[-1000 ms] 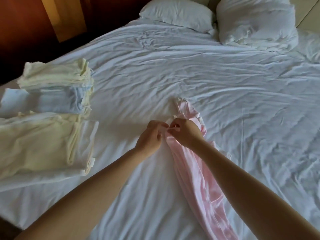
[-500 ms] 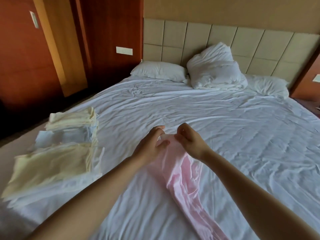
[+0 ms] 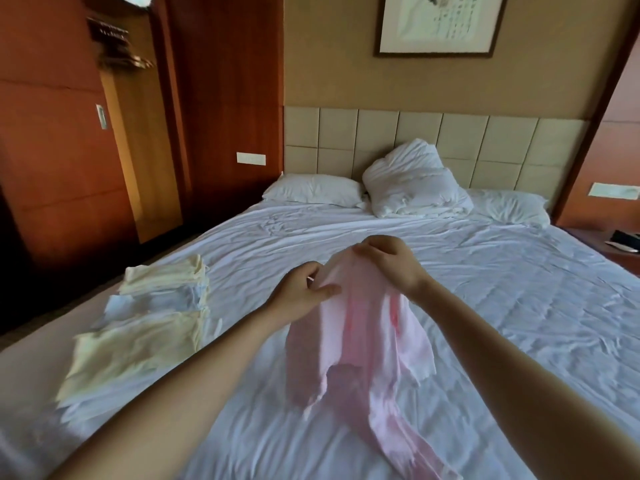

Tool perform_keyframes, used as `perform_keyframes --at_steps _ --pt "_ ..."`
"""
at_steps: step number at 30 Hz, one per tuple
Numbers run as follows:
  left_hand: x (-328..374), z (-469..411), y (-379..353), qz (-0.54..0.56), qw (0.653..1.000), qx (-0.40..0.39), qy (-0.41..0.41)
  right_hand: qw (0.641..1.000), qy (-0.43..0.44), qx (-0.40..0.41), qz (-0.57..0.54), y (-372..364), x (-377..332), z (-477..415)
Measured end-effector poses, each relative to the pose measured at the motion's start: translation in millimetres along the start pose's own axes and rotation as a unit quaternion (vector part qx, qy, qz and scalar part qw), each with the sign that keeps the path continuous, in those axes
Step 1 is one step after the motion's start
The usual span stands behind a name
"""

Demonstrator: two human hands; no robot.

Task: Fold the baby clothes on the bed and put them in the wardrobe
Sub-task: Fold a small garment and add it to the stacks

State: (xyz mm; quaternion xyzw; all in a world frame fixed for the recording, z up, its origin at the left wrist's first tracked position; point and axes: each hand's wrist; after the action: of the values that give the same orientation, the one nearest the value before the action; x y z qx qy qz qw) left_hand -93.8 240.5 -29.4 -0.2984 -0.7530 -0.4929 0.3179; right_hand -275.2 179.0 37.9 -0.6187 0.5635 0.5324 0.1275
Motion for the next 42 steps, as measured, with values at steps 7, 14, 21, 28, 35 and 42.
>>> perform_keyframes --at_steps 7,14,21,28,35,42 --pt "7.8 25.0 11.8 -0.033 0.997 -0.06 0.029 0.998 -0.014 0.039 -0.044 22.5 -23.1 20.6" --pt "2.4 33.6 38.8 -0.126 0.977 -0.16 0.055 0.984 -0.091 -0.036 0.151 56.6 13.3 38.6" --pt "-5.7 41.6 18.9 -0.13 0.961 -0.185 0.16 0.944 -0.174 -0.126 0.249 52.3 54.7 59.6" --pt "-6.9 33.2 2.2 0.072 0.947 -0.164 0.265 0.954 -0.292 -0.061 -0.006 37.2 80.1 64.0" --pt "-16.8 -47.9 21.2 -0.063 0.98 -0.06 0.18 0.969 -0.237 0.05 -0.041 41.0 96.1 -0.9" --pt "4.1 -172.0 51.7 -0.265 0.953 0.134 0.061 0.979 -0.082 0.12 0.142 74.7 80.9 -128.1"
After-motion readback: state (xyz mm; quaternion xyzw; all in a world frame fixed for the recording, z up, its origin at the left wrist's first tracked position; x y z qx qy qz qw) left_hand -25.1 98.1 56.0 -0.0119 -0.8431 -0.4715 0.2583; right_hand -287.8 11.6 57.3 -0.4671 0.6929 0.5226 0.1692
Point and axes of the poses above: each hand's wrist, its own z-axis away from the middle knuckle, its own y-axis out of the back of the hand, x = y × z, and after that the axes turned 4 degrees about -z, right-handed
